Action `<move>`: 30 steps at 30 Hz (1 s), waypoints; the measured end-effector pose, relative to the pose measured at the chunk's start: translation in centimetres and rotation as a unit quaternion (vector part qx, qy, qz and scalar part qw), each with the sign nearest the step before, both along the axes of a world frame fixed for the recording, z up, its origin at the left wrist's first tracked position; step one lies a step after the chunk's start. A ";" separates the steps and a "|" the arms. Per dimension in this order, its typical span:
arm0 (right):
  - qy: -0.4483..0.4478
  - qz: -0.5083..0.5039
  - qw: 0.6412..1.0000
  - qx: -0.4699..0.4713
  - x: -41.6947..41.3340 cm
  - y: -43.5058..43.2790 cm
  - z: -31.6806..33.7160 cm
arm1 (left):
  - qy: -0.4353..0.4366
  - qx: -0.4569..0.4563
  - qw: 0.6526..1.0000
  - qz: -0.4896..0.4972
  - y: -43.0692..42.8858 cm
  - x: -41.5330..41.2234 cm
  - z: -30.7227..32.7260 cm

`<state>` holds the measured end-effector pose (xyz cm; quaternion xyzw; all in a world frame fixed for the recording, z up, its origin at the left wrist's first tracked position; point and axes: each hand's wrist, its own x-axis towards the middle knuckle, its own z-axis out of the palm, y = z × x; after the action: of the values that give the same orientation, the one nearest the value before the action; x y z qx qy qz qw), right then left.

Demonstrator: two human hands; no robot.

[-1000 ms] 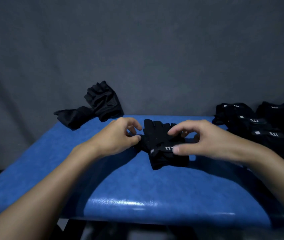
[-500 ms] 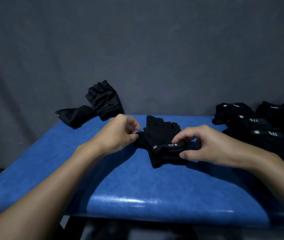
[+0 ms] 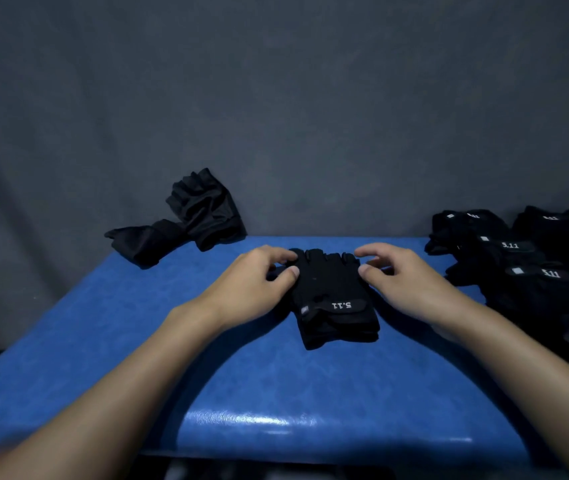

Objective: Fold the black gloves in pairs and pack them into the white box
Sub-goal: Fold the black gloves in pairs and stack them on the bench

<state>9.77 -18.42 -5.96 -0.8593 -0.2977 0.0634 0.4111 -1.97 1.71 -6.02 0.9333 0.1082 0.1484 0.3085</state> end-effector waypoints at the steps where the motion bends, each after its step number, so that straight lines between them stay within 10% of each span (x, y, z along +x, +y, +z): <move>1: 0.016 0.005 1.000 0.008 0.1 0.2 -0.1 | 0.000 -0.002 1.000 0.006 -0.1 0.1 -0.1; 22: 0.003 -0.027 0.999 -0.021 0.7 1.6 -0.2 | -0.010 -0.012 1.000 -0.002 0.4 0.7 -0.2; 30: 0.014 0.192 0.981 0.013 -1.7 0.5 2.1 | 0.051 -0.017 0.998 -0.037 2.5 -0.7 1.2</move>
<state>8.06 -17.92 -3.85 -0.7799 -0.4523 0.1493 0.4061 -2.67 4.17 -4.85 0.9376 0.0921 0.0876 0.3236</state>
